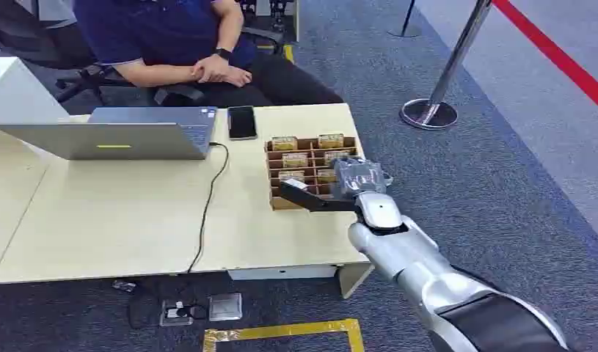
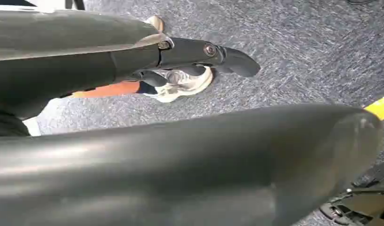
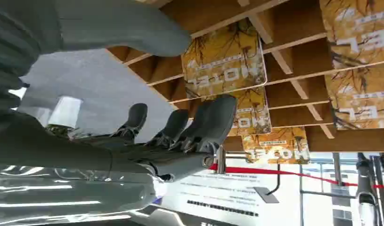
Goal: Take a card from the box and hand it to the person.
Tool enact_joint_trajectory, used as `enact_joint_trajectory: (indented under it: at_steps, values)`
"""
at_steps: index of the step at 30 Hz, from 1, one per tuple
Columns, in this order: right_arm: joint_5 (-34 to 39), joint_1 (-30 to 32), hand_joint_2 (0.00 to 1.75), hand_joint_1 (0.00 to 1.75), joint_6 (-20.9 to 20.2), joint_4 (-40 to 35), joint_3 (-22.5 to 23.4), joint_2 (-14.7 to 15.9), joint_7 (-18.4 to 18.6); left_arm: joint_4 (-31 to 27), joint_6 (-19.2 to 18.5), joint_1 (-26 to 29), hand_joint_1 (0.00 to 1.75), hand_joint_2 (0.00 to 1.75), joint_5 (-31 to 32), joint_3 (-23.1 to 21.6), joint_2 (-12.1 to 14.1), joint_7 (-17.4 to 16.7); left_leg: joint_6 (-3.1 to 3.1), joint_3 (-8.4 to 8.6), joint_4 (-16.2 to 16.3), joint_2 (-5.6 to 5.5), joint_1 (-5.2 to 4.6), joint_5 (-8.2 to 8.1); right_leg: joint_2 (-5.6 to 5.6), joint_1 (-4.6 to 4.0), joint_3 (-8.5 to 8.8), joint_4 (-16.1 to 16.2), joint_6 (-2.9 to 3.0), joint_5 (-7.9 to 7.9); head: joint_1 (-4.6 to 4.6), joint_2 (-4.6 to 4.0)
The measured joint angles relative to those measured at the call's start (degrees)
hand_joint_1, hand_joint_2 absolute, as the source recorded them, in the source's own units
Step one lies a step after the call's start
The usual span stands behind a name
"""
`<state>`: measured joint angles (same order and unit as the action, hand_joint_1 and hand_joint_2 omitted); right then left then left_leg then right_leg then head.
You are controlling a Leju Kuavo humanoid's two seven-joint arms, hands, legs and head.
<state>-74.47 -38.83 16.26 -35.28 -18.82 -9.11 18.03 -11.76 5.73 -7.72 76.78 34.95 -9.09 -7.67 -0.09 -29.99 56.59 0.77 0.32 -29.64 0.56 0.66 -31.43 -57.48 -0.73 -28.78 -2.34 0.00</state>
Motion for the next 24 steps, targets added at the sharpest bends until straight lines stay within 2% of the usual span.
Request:
enact_joint_trajectory:
  at_steps: [7, 12, 13, 20, 24]
  values:
    - [-2.08, -0.03, 1.75, 0.86, 0.24, 0.7, -0.52, -0.46, 1.38, 0.0, -0.11, -0.15, 0.0, 0.0, 0.0, 0.0, 0.0, 0.02, 0.0, 0.0, 0.0, 0.0, 0.0, 0.0, 0.0, 0.0, 0.01, 0.0, 0.0, 0.0, 0.0, 0.0]
    - [-3.34, -0.16, 1.75, 0.8, 0.39, 1.16, -0.9, -0.72, 2.51, 0.0, -0.15, -0.31, 0.0, 0.0, 0.0, 0.0, 0.0, 0.17, 0.0, 0.02, 0.0, 0.0, 0.0, 0.0, 0.0, 0.0, 0.01, 0.0, 0.0, 0.0, -0.02, 0.0]
    - [-3.56, -0.15, 1.75, 0.75, 0.44, 1.25, -0.98, -0.72, 2.67, 0.0, -0.15, -0.32, 0.0, 0.0, 0.0, 0.0, -0.02, 0.17, 0.0, 0.02, 0.0, 0.0, 0.0, 0.0, 0.0, 0.0, 0.01, 0.0, 0.0, 0.0, 0.0, 0.0]
    - [-4.04, -0.14, 1.75, 0.79, 1.01, 1.83, -0.98, -0.7, 3.19, 0.0, -0.15, -0.62, 0.0, 0.0, 0.17, 0.0, -0.15, 0.17, 0.0, 0.03, 0.0, 0.0, 0.0, 0.0, 0.0, 0.0, 0.01, 0.0, 0.0, 0.0, -0.02, 0.0]
    - [-4.11, -0.15, 1.75, 0.75, 1.25, 2.08, -0.98, -0.68, 3.1, 0.0, -0.24, -0.83, 0.0, 0.0, 0.2, 0.0, -0.17, 0.17, 0.0, 0.03, 0.0, 0.0, 0.0, 0.0, 0.0, 0.0, 0.02, 0.0, 0.0, 0.0, 0.0, 0.0]
